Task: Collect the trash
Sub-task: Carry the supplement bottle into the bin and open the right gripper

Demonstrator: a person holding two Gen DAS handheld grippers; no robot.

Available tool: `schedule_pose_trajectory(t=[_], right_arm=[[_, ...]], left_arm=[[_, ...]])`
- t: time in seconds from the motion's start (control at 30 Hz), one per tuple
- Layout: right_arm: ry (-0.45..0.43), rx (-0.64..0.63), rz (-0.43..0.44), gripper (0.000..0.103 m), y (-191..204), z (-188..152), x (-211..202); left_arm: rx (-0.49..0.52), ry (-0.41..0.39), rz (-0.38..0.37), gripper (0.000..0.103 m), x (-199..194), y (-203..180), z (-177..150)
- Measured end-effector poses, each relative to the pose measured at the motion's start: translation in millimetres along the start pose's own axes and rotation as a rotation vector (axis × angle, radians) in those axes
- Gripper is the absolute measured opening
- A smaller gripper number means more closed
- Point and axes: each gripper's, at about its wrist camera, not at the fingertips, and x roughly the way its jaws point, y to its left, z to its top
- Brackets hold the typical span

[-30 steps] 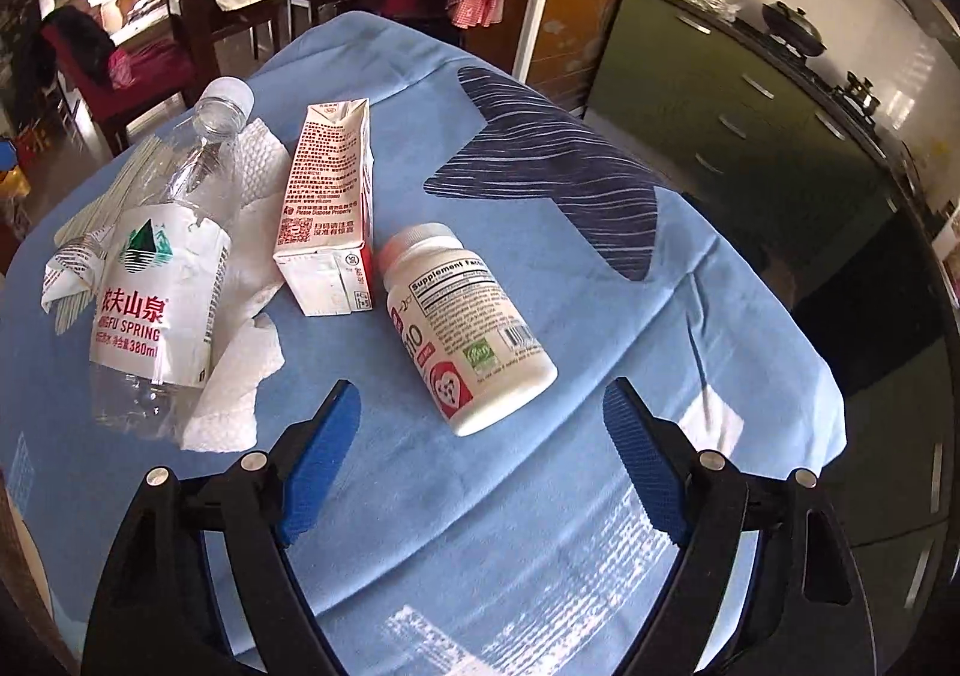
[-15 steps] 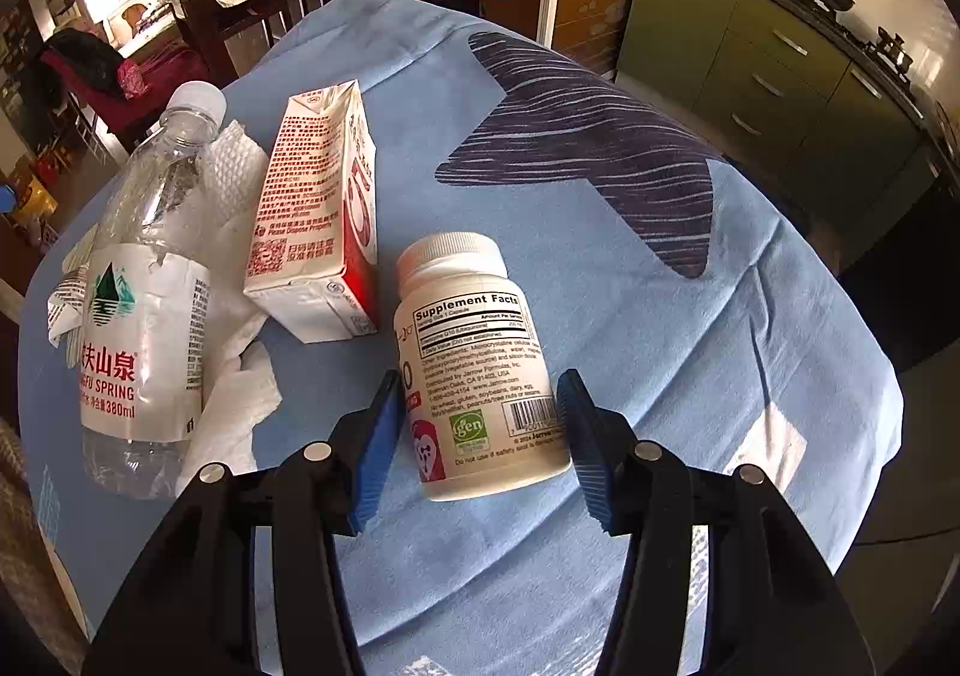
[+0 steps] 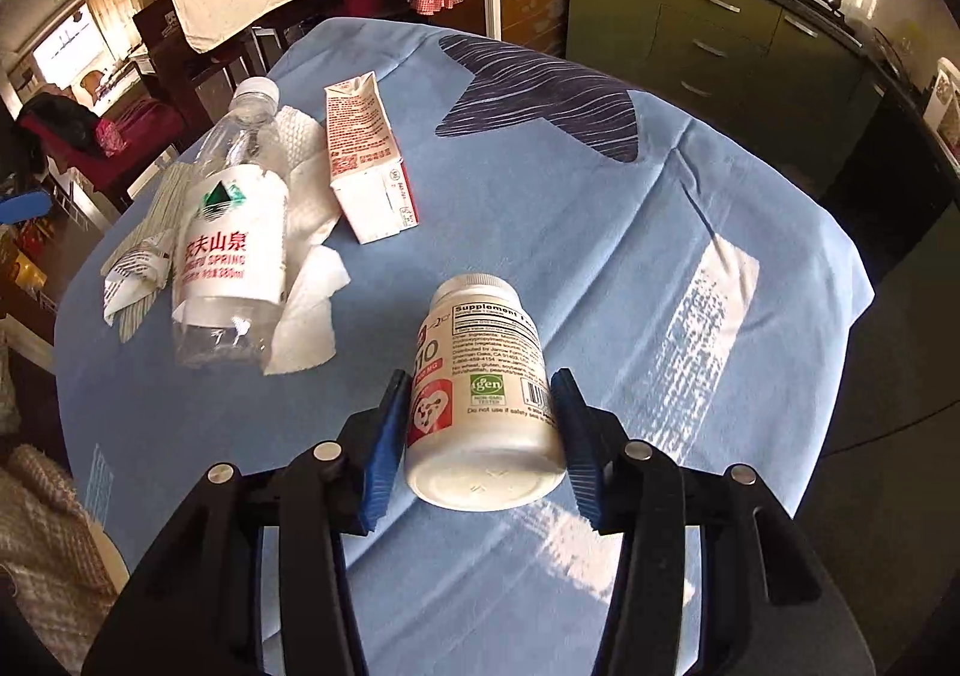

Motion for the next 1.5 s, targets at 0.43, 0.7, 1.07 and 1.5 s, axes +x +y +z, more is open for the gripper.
schedule_pose_trajectory(t=[0.43, 0.7, 1.07, 1.5], right_arm=[[-0.064, -0.010, -0.026, 0.047, 24.3, -40.6, -50.6], [-0.110, 0.144, -0.177, 0.047, -21.1, -95.3, -112.8], [0.028, 0.509, -0.374, 0.047, -145.3, -212.8, -106.0], [-0.085, 0.625, -0.391, 0.056, -160.7, -235.7, -129.3]], left_arm=[[0.061, -0.027, 0.001, 0.074, -19.7, -27.5, -5.1], [0.068, -0.028, -0.003, 0.074, -21.6, -28.6, -7.8], [0.078, 0.012, -0.017, 0.074, -6.3, -37.7, -7.2], [0.082, 0.035, 0.002, 0.077, -1.2, -36.5, -7.8]])
